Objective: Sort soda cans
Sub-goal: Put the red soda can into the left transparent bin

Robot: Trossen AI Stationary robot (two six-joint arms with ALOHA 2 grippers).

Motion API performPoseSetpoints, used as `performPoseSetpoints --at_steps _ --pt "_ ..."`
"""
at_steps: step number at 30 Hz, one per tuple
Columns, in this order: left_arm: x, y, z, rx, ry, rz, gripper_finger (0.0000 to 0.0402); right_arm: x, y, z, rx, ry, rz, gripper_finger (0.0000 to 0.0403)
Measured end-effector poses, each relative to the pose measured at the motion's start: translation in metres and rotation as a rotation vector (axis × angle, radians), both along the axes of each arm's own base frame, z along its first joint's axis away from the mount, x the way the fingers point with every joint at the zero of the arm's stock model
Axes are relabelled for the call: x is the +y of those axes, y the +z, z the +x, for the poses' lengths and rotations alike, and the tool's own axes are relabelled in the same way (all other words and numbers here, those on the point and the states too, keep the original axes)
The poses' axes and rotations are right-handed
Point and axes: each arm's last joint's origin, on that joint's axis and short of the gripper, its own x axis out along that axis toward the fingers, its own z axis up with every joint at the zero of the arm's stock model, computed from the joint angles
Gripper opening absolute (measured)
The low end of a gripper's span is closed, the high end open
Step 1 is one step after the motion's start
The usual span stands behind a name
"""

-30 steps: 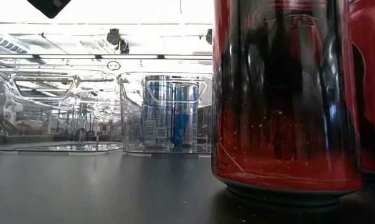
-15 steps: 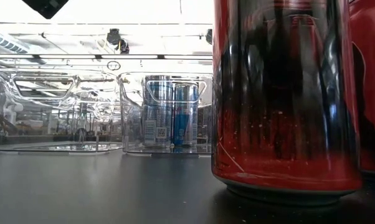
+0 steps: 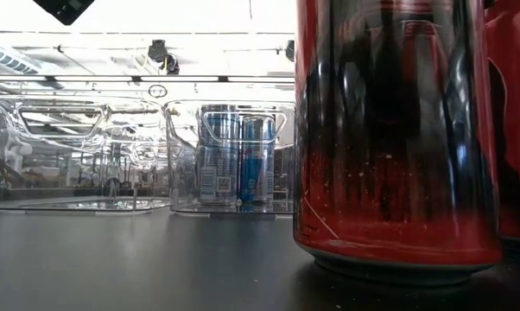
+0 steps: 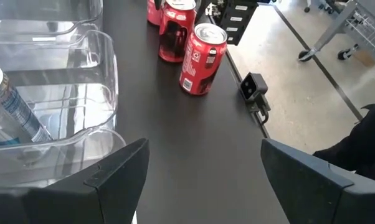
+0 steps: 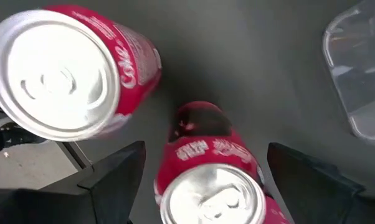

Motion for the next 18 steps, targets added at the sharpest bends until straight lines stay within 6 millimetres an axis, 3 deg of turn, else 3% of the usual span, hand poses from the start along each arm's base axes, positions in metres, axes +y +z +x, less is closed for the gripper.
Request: performPoseSetpoints --at_steps 18 --pt "-0.0007 0.0018 0.0009 -0.018 -0.001 -0.013 0.0318 0.0001 0.0001 -0.0003 0.003 0.004 0.001 0.0329"
